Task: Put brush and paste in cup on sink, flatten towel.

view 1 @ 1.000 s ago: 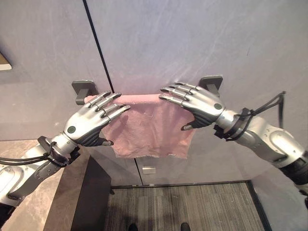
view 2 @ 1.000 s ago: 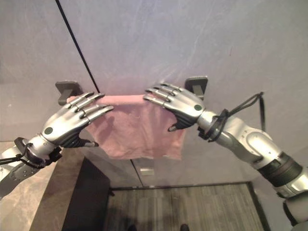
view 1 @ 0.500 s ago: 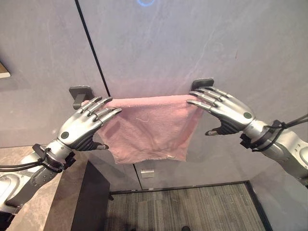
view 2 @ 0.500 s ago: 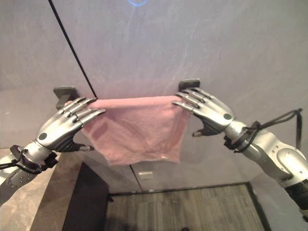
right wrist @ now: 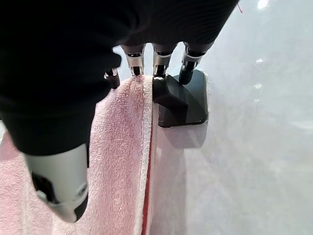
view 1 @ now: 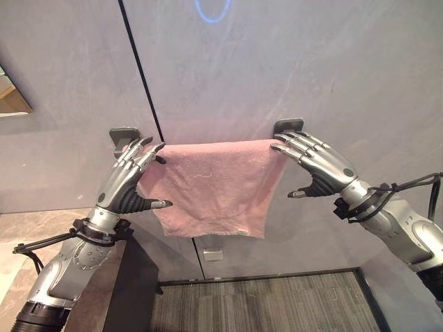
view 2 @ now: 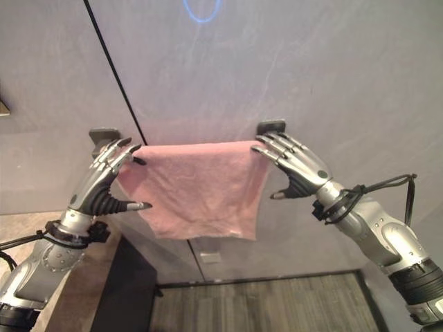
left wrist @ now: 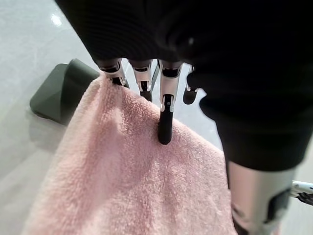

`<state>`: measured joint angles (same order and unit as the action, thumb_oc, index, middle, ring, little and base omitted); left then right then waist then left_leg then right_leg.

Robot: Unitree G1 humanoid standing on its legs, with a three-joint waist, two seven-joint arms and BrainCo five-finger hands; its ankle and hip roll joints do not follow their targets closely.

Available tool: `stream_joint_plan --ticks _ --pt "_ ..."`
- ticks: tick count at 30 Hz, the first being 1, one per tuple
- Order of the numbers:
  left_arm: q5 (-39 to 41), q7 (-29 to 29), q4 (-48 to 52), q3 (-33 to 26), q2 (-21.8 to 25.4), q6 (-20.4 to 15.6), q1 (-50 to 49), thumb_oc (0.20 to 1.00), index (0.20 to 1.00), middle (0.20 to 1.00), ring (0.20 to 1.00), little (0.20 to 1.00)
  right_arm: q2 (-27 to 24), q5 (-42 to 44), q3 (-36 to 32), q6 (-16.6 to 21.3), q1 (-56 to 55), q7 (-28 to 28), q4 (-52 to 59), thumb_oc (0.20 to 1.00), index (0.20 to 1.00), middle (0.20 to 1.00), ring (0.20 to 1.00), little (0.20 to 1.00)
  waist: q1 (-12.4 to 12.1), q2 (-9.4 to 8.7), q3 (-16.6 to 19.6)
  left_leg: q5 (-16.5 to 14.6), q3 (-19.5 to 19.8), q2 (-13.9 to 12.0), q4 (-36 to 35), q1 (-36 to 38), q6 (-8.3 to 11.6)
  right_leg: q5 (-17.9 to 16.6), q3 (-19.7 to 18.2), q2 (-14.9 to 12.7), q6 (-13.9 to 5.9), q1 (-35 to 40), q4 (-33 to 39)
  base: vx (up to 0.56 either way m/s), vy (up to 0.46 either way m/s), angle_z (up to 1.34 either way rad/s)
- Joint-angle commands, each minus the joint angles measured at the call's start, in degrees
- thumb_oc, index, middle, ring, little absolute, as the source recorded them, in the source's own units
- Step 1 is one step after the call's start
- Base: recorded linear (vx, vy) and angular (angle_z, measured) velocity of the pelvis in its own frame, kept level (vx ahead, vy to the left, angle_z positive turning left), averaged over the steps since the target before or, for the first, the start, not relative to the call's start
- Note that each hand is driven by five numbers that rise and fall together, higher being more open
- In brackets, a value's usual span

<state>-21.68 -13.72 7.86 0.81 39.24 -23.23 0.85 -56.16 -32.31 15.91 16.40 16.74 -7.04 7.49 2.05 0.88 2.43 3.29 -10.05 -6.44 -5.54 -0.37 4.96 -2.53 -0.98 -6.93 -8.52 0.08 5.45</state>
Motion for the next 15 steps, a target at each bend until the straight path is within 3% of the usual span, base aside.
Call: stream_joint_plan --ticks 1,5,8,15 --pt "10.4 -0.2 -10.9 -1.1 -0.3 4.6 -1.2 1.0 1.0 1.0 1.0 1.0 1.2 -2.2 1.9 -5.7 0.2 1.7 -9.3 1.0 1.0 1.0 1.0 1.0 0.5 -3.63 -2.4 -3.5 -0.4 1.8 0.5 3.1 -0.54 -2.9 -1.7 -1.5 -2.01 -3.5 -0.5 0.0 0.0 0.0" --pt "13.2 -0.7 -10.1 -0.9 -2.6 4.2 -0.7 1.0 1.0 1.0 1.0 1.0 1.6 -2.9 3.1 -5.7 1.4 1.4 -9.5 1.0 1.0 1.0 1.0 1.0 0.6 -3.72 -2.3 -3.5 -0.3 1.8 0.5 2.9 -0.6 -2.8 -1.8 -1.5 -1.94 -3.6 -0.5 0.0 0.0 0.0" --pt "14.4 -2.7 -8.3 -0.8 -5.2 3.3 0.5 1.0 1.0 1.0 1.0 1.0 4.6 -1.7 2.0 -6.2 1.6 -0.5 -10.3 1.0 1.0 1.0 1.0 1.0 0.9 -3.94 -2.1 -3.6 -0.2 1.9 0.5 2.9 -0.73 -2.9 -1.9 -1.6 -1.97 -3.6 -0.5 0.0 0.0 0.0" --pt "12.9 -6.7 -4.8 0.3 -6.0 2.3 5.1 1.0 1.0 1.0 1.0 1.0 16.0 4.7 -3.2 -6.2 -0.2 -9.5 -10.9 1.0 1.0 1.0 1.0 1.0 1.4 -3.81 -1.4 -3.6 -0.1 2.0 0.5 3.3 -1.12 -3.2 -2.2 -1.5 -2.05 -3.4 -0.5 -0.01 0.002 0.0"
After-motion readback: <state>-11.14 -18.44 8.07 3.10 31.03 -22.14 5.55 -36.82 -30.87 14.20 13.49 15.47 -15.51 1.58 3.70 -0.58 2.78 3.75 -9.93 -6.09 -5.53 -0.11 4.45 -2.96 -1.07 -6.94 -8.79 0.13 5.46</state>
